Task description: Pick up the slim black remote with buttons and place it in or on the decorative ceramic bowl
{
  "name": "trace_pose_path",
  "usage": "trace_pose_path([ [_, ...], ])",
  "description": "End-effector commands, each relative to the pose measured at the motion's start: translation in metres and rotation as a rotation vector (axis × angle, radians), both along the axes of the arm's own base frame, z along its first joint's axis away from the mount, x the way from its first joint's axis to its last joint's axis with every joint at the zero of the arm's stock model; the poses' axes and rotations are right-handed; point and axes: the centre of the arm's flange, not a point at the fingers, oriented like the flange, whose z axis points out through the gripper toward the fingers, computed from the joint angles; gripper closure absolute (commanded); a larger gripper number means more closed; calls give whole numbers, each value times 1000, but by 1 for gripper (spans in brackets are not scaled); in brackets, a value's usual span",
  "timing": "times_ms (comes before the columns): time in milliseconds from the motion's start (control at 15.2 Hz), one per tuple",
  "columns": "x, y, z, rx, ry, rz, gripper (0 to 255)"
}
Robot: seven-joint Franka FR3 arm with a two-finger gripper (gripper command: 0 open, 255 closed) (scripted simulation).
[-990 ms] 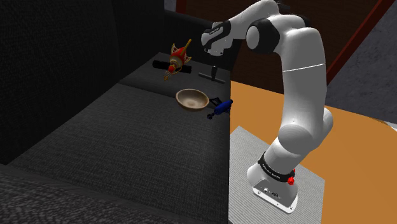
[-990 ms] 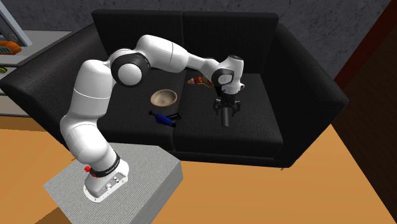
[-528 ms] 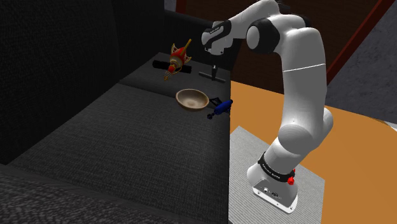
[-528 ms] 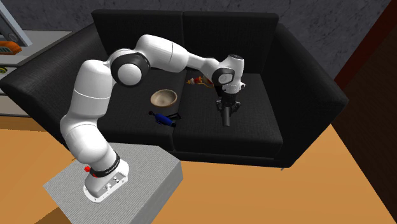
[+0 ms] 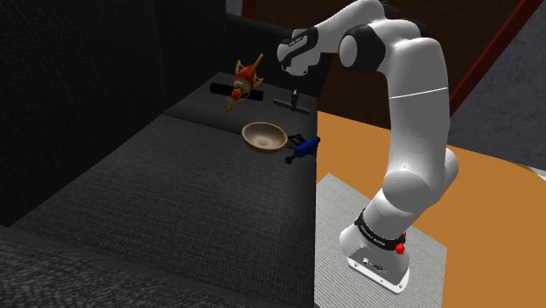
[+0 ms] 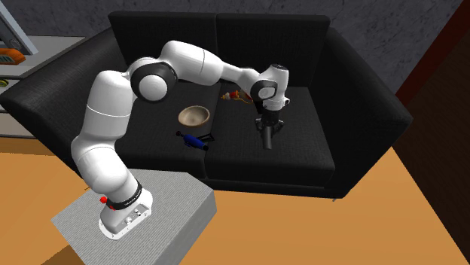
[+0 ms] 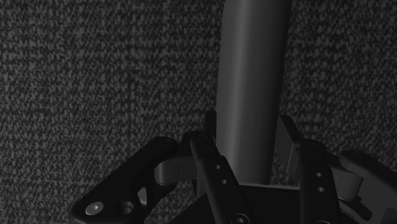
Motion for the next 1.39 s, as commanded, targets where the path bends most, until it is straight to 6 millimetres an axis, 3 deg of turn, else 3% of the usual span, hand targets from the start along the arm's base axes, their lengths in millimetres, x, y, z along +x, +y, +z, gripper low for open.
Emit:
trace_pose_path([
  [0, 0, 1, 5, 4, 6, 1, 255],
  [1320, 0, 1, 111, 4, 6, 1, 255],
])
